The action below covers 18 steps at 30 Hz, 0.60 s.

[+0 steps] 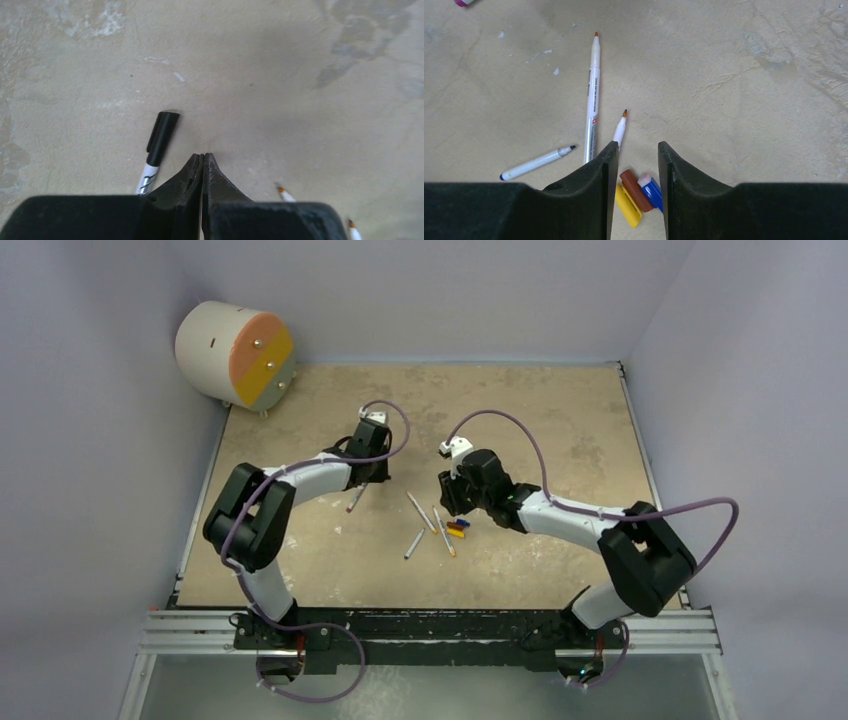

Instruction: Insert the pens into the pen caps

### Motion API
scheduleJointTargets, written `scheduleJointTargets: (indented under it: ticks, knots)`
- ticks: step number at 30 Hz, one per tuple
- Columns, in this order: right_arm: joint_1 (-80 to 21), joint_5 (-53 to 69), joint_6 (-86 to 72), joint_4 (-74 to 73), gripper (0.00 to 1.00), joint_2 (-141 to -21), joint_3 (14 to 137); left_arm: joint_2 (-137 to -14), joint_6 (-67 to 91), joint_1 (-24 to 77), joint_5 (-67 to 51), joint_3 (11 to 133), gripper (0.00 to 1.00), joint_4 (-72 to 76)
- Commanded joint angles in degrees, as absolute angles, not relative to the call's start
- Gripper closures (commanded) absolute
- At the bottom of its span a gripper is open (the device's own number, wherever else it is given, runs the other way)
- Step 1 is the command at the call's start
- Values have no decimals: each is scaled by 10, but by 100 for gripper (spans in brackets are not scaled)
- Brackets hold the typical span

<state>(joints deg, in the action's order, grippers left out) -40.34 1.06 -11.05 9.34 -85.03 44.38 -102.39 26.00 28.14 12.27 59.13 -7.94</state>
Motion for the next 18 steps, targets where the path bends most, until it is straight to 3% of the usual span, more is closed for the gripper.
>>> scheduleJointTargets:
  ticks: [1,7,10,18]
  knots:
    - [-404,19,-93,113,62,-871,480,-964,270,281,46,607,100,-44]
    - [-414,28,-95,103,58,-903,493,-904,291,281,19,615,69,-32]
    - [-428,32,-101,98,55,-916,498,-865,300,281,28,612,59,-30]
    - [-469,-4,-135,75,53,-950,503,-809,298,281,64,613,57,-51]
